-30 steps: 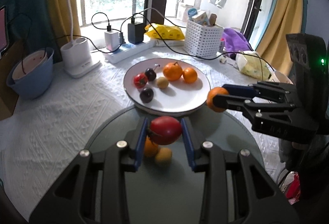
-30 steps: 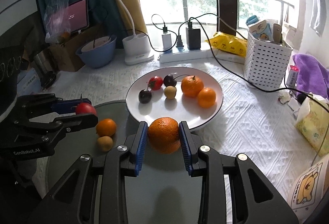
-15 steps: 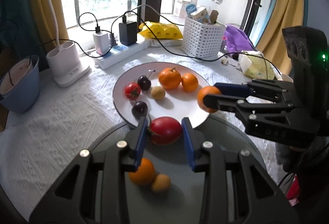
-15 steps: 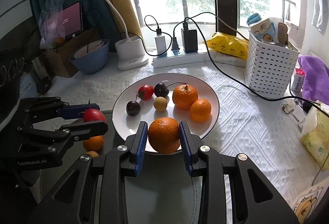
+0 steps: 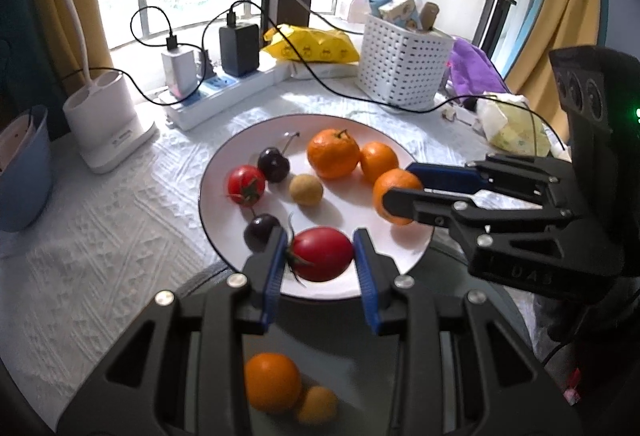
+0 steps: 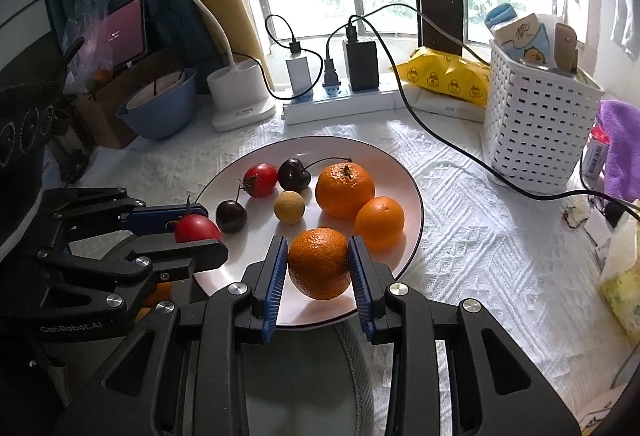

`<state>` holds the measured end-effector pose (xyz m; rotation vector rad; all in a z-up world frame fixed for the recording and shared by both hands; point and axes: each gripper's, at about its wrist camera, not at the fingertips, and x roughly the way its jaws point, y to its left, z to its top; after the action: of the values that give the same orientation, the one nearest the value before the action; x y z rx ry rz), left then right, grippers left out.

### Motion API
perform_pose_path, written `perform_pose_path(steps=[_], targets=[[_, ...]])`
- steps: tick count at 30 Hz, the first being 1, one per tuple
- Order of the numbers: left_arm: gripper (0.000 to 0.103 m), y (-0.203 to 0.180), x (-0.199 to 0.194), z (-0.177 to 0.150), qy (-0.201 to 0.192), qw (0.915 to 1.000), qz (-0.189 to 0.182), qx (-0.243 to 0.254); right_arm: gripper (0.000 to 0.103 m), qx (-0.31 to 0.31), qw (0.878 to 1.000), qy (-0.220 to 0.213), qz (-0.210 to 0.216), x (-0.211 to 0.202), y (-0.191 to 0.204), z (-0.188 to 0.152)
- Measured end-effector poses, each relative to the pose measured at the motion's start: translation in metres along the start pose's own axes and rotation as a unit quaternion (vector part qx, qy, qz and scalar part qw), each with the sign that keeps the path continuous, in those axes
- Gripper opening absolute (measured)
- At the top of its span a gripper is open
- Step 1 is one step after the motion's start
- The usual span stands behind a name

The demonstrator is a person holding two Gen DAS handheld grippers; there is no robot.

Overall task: Organize fruits
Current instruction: 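Carry the tomato and orange onto the white plate and open both tools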

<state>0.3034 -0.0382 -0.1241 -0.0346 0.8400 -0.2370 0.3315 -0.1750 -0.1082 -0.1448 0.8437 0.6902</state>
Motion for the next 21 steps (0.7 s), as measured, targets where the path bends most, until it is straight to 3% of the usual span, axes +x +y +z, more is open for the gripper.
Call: perform_pose_path(steps=[21], targets=[[0.036, 0.005, 0.014, 0.005, 0.019, 0.9996, -0.01, -0.018, 0.034, 0.015, 1.0, 0.012, -0.006, 0.012, -0.005, 0.005]])
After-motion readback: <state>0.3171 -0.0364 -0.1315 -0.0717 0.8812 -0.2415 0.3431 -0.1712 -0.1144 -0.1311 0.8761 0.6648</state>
